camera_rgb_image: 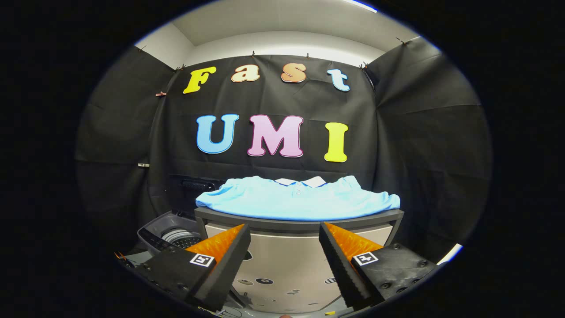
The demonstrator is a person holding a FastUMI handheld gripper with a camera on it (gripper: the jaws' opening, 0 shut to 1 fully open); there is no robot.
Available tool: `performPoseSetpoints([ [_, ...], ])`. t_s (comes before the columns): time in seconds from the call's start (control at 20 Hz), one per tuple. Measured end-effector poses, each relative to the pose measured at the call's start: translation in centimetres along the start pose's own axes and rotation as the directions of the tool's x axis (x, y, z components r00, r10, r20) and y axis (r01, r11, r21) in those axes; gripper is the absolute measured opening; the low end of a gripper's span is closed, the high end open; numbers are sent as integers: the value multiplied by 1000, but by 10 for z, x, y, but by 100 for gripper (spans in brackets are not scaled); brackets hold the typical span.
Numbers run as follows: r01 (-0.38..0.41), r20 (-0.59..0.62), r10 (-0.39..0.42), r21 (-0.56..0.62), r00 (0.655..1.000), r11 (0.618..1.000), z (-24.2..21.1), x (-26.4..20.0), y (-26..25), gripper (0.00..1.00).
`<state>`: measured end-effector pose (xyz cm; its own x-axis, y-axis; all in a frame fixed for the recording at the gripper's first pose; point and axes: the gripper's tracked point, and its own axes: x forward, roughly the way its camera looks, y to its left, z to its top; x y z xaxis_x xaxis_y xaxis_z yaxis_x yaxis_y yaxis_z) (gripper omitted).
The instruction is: Put the clothes into the washing machine and then close the washing machine lid.
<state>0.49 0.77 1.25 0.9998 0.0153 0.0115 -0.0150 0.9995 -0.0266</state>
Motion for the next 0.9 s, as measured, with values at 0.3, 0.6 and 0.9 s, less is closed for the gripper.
performPoseSetpoints([
  [0.3,-11,-2,11,-15,1000,1000,26,24,-1,98],
  [0.6,-14,-46,12,-40,999,999,66,83,-10,98],
  [0.9,-13,-161,15,18,987,1000,83,150,-12,98],
])
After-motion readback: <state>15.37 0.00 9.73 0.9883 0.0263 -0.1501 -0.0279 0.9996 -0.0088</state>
